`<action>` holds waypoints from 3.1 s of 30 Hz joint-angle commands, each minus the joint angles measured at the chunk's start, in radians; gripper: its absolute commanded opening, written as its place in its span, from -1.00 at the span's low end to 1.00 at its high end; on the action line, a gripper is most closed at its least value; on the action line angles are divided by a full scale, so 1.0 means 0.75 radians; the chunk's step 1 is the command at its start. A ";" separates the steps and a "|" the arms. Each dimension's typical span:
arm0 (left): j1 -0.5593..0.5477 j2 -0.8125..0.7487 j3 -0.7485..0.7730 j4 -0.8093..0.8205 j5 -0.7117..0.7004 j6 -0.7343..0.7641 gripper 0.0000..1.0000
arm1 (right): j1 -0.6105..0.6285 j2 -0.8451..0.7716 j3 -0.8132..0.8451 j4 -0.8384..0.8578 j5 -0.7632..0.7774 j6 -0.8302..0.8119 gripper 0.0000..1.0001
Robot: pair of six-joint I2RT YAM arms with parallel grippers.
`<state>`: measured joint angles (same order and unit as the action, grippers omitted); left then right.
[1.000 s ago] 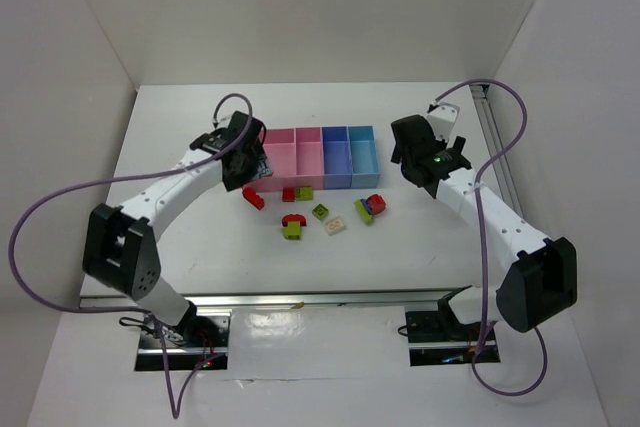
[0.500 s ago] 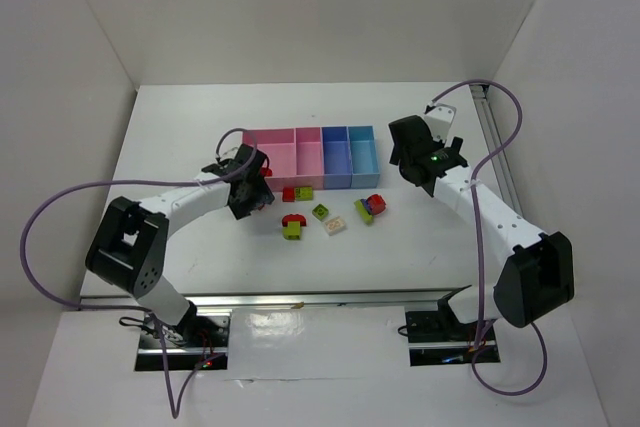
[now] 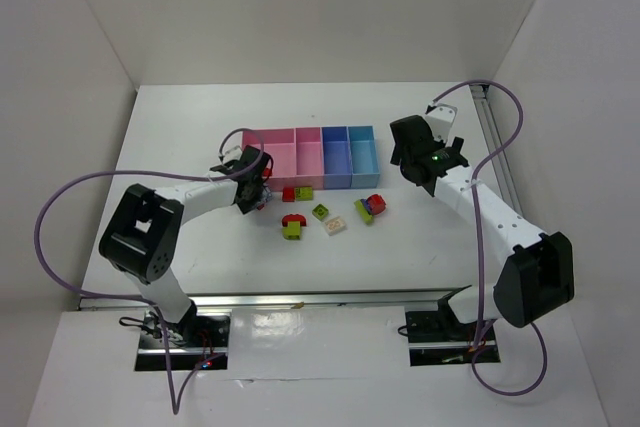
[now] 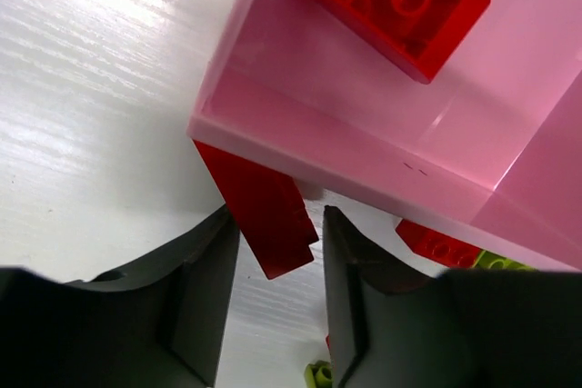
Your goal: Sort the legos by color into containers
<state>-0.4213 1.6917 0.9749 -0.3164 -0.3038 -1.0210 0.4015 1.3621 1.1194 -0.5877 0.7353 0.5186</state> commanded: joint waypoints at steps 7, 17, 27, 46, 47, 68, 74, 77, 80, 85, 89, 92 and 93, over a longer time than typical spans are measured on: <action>0.005 -0.171 -0.040 -0.060 -0.026 0.075 -0.57 | -0.008 0.029 0.033 0.002 -0.017 0.006 0.99; -0.093 -0.427 0.079 -0.372 -0.008 0.126 -1.00 | -0.008 0.017 0.007 0.041 -0.050 0.006 0.99; 0.040 -0.088 0.590 -0.343 0.106 0.398 -1.00 | -0.008 -0.045 -0.055 0.060 -0.136 -0.057 0.99; -0.125 -0.010 0.574 -0.411 0.127 0.447 0.29 | -0.008 -0.096 -0.106 -0.014 -0.119 -0.045 0.99; -0.138 -0.010 0.521 -0.411 0.115 0.435 0.26 | -0.008 -0.080 -0.106 0.000 -0.119 -0.045 0.99; -0.193 0.184 0.318 -0.024 0.078 0.398 0.32 | -0.008 -0.039 -0.061 -0.012 -0.103 -0.057 0.99; -0.193 0.244 0.349 -0.024 -0.006 0.410 0.17 | -0.008 -0.039 -0.061 -0.012 -0.078 -0.070 0.99; -0.193 0.244 0.361 -0.055 -0.039 0.410 0.11 | -0.008 -0.039 -0.061 -0.012 -0.066 -0.070 0.99; -0.193 0.244 0.361 -0.079 -0.055 0.396 -0.11 | -0.008 -0.026 -0.061 -0.012 -0.066 -0.070 0.99; -0.193 0.211 0.361 -0.104 -0.055 0.361 -0.46 | -0.008 -0.002 -0.049 -0.012 -0.066 -0.070 0.99; -0.193 0.121 0.375 -0.210 -0.010 0.349 -0.61 | -0.008 -0.002 -0.036 -0.012 -0.066 -0.057 0.99; -0.193 0.011 0.375 -0.324 0.035 0.349 -0.64 | -0.008 -0.031 -0.036 -0.024 -0.066 -0.057 0.99; -0.193 -0.018 0.375 -0.353 0.063 0.349 -0.64 | -0.008 -0.031 -0.036 -0.024 -0.080 -0.057 0.99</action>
<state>-0.5617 1.7847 1.2182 -0.4870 -0.2981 -0.7406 0.4011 1.3598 1.0492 -0.5922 0.6556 0.4736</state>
